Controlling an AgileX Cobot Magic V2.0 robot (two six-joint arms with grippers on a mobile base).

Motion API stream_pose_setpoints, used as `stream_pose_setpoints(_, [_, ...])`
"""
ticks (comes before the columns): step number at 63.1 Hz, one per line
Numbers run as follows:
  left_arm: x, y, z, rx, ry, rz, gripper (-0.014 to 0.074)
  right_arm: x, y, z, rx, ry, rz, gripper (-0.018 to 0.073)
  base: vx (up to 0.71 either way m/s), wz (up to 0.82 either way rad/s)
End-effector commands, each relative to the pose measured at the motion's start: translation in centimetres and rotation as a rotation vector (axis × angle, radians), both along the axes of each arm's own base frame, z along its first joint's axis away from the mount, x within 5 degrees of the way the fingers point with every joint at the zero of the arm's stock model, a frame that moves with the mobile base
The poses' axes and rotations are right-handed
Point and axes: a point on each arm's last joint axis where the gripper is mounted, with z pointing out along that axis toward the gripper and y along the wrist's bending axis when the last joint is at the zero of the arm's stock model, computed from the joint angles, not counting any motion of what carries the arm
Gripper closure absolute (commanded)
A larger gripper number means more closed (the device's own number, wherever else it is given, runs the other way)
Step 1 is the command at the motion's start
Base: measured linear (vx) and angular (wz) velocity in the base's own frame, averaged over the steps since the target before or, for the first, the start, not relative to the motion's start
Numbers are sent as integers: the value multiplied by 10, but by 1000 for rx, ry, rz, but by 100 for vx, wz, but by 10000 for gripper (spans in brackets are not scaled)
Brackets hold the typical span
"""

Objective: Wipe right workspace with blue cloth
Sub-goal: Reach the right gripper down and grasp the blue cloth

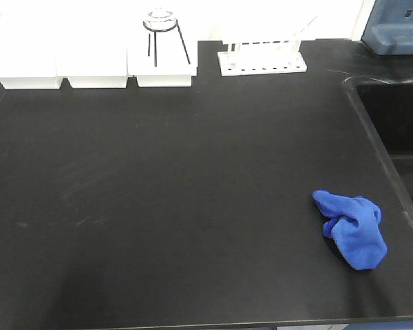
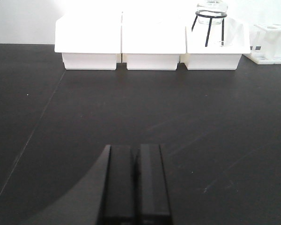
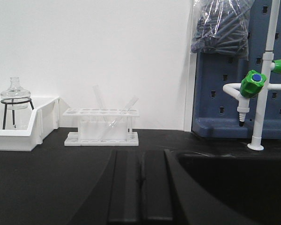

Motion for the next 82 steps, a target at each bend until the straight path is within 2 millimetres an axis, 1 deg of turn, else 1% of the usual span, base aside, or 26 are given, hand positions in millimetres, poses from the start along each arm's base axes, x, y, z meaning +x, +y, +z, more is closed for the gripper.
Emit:
stream_pose_setpoints(1, [1,-1,-2,-9,-64,-14,602,-1,-1,1,-14,-73,-11,567,0,0])
stream_pose_setpoints(14, [1,-1,-2,-9,-64,-14,602,-1,-1,2,-27,-80,-14,567,0,0])
stream_pose_setpoints(17, [1,-1,-2,-9,-64,-14,602,-1,-1,5,-12,-94,-14,567,0,0])
stream_pose_setpoints(20, [1,-1,-2,-9,-64,-14,602,-2,-1,11,38,-106,-9,567,0,0])
stream_pose_setpoints(24, [1,-1,-2,-9,-64,-14,602,-5,-1,24,102,-120,3,567,0,0])
stream_pose_setpoints(30, [1,-1,-2,-9,-64,-14,602,-9,0,52,55,-88,14,567,0,0])
stream_pose_setpoints(36, [1,-1,-2,-9,-64,-14,602,-5,2,84,-4,23,26,567,0,0])
stream_pose_setpoints(39, [1,-1,-2,-9,-64,-14,602,1,3,100,-8,93,36,567,0,0])
stream_pose_setpoints(40, [1,-1,-2,-9,-64,-14,602,3,4,108,-8,104,40,567,0,0])
stream_pose_setpoints(41, [1,-1,-2,-9,-64,-14,602,8,4,110,-9,152,45,567,0,0])
stream_pose_setpoints(42, [1,-1,-2,-9,-64,-14,602,9,5,118,-10,165,48,567,0,0])
stream_pose_setpoints(44, [1,-1,-2,-9,-64,-14,602,17,6,126,-13,230,56,567,0,0])
stream_pose_setpoints(51, [1,-1,-2,-9,-64,-14,602,45,9,143,-23,461,81,567,0,0])
stream_pose_setpoints(57, [1,-1,-2,-9,-64,-14,602,64,10,145,-29,637,100,567,0,0])
stream_pose_setpoints(60, [1,-1,-2,-9,-64,-14,602,75,11,144,-30,692,103,565,0,0])
stream_pose_setpoints(63, [1,-1,-2,-9,-64,-14,602,85,12,141,-27,742,107,559,0,0])
stream_pose_setpoints(69, [1,-1,-2,-9,-64,-14,602,101,14,126,-4,854,123,522,0,0])
stream_pose_setpoints(76, [1,-1,-2,-9,-64,-14,602,117,15,111,0,954,126,421,0,0])
stream_pose_setpoints(82, [1,-1,-2,-9,-64,-14,602,130,15,100,-4,1012,122,269,0,0])
